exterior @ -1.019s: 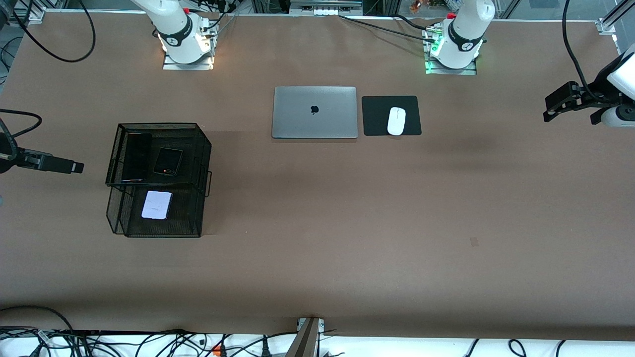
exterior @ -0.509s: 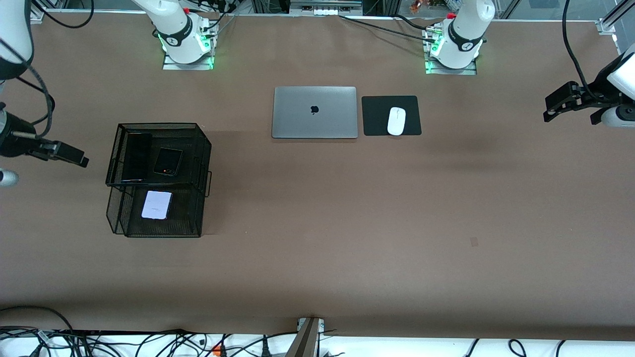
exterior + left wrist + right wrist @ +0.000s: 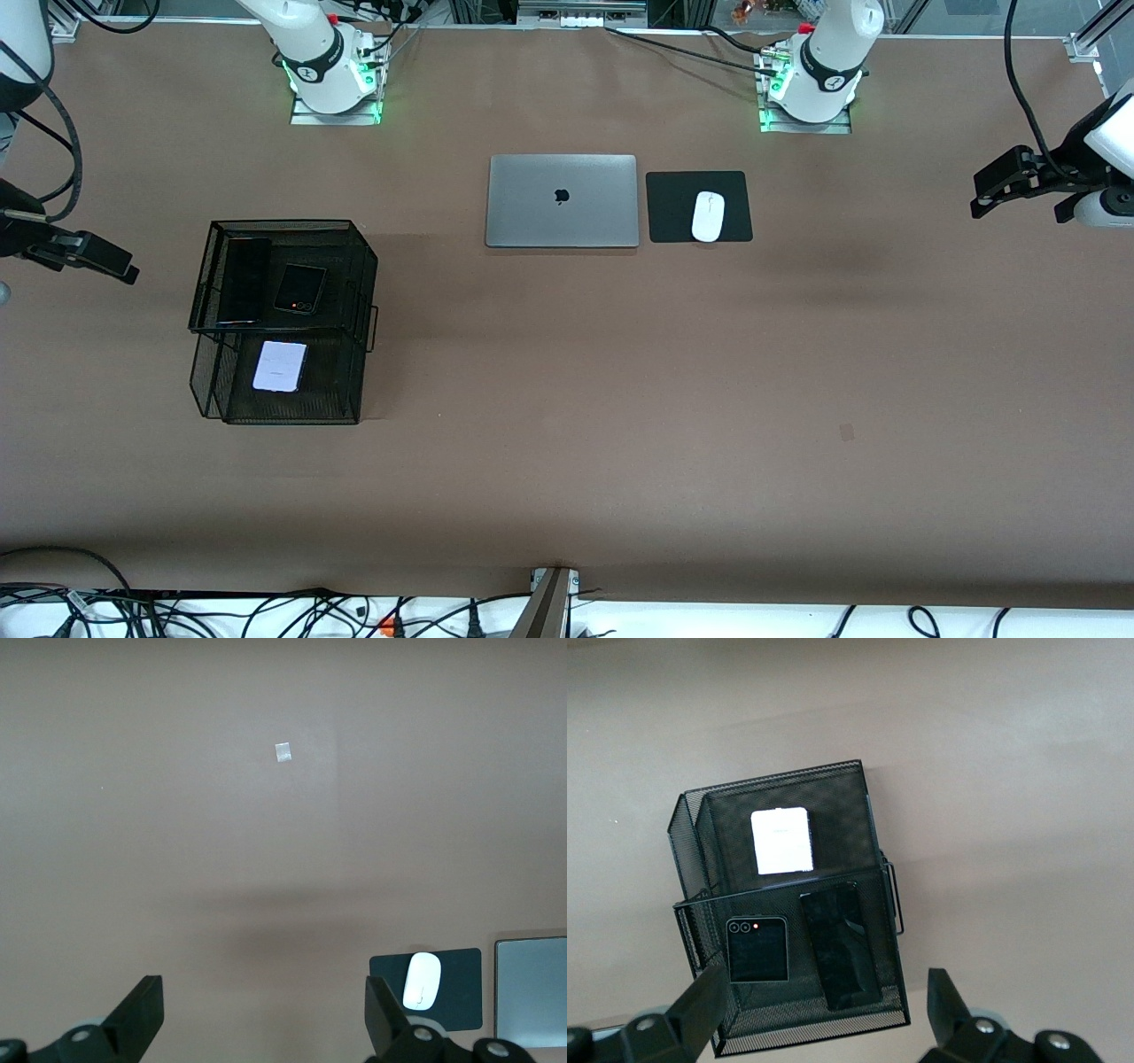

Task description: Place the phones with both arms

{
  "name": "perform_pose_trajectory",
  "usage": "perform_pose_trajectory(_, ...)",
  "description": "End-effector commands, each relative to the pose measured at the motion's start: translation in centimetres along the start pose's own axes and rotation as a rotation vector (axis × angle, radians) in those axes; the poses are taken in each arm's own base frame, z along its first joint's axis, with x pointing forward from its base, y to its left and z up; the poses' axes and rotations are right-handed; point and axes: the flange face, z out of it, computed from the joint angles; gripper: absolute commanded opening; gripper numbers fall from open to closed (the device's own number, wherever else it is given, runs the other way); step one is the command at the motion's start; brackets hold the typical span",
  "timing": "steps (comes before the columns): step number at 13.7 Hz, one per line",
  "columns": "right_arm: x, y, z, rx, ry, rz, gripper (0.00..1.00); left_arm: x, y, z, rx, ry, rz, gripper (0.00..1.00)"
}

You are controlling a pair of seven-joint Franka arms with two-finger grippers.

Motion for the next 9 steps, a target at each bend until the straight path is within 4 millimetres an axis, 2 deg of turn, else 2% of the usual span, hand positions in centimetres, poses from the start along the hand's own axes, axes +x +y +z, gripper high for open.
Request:
perform_pose_trajectory(1, -0.8, -0.9, 0.7, 0.056, -0.025, 0.005, 0.99, -0.1, -0.2, -0.4, 0.022, 0.015, 0.008, 1.0)
perform_pose_trajectory(5, -0.7, 0.2, -0.2, 0.072, -0.001, 0.031, 0.99, -0.1, -0.2, -0.4, 0.022, 0.015, 0.008, 1.0)
perform_pose_trajectory(9, -0.4, 0.0, 0.4, 0.076, -0.013, 0.032, 1.0, -0.2, -0.2, -0.4, 0.022, 0.014, 0.008, 1.0)
